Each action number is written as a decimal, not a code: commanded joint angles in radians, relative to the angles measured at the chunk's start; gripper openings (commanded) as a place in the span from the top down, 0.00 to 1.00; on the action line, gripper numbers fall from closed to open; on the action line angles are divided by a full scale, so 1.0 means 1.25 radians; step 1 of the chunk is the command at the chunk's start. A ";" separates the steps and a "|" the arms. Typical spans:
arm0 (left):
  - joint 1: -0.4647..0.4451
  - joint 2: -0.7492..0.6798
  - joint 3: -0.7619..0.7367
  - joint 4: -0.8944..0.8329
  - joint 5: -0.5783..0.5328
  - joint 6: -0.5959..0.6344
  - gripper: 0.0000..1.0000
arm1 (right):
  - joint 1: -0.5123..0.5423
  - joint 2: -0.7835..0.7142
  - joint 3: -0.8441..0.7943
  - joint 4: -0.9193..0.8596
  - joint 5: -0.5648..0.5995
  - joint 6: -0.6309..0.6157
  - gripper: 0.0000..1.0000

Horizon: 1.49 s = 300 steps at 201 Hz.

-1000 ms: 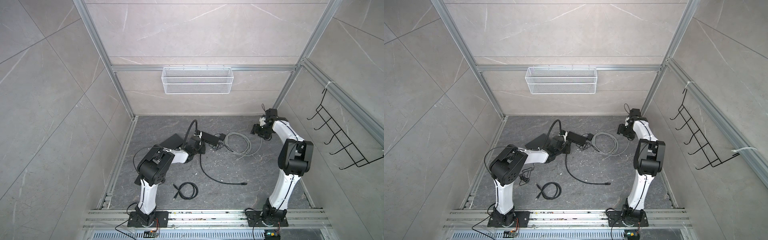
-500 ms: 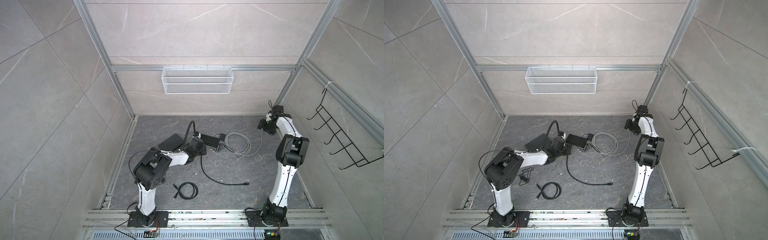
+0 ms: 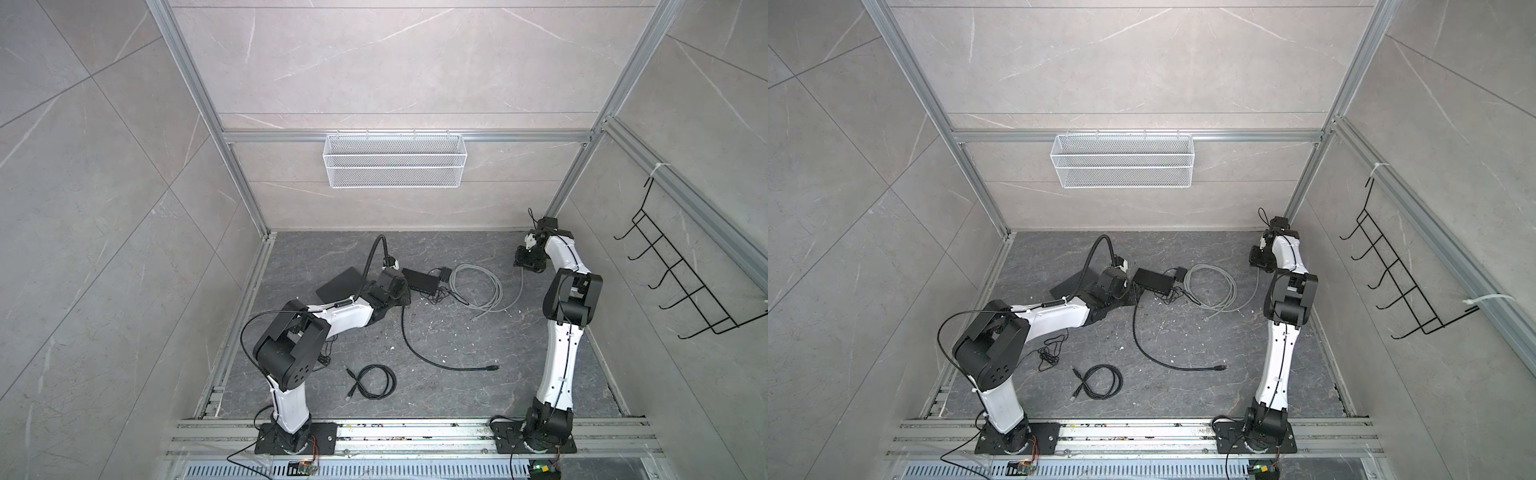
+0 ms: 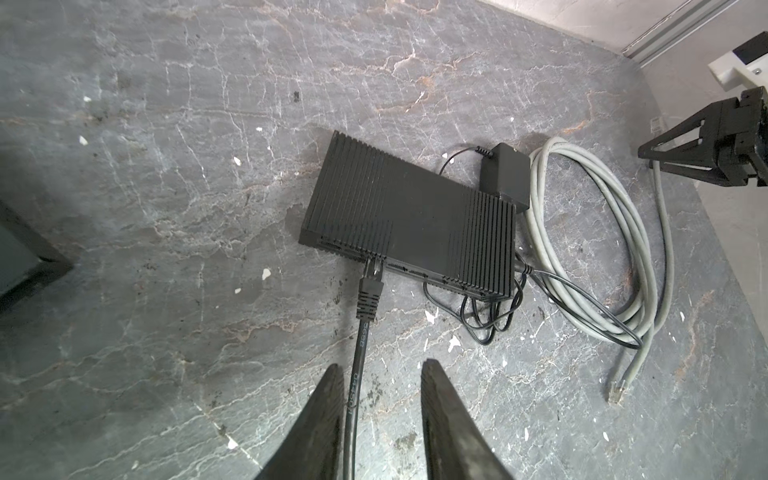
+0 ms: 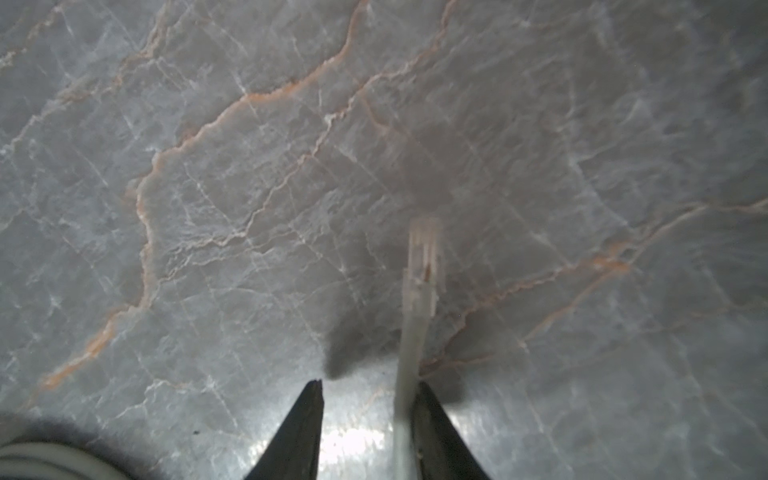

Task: Insert the plug into the switch port
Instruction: 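Grasp the grey ethernet cable near its plug end with right gripper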

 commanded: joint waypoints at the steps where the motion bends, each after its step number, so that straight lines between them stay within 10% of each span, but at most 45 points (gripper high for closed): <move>1: 0.021 -0.027 0.044 -0.021 -0.018 0.048 0.65 | 0.004 0.011 0.025 -0.038 0.016 -0.022 0.68; 152: 0.041 -0.008 0.245 -0.151 0.156 0.120 0.65 | 0.061 -0.431 -0.510 0.307 -0.081 -0.028 0.78; 182: 0.041 -0.019 0.235 -0.155 0.164 0.115 0.65 | 0.029 -0.416 -0.507 0.259 0.017 0.060 0.51; 300: 0.042 -0.006 0.188 -0.115 0.171 0.125 0.65 | -0.025 -0.061 -0.088 0.017 -0.034 0.062 0.52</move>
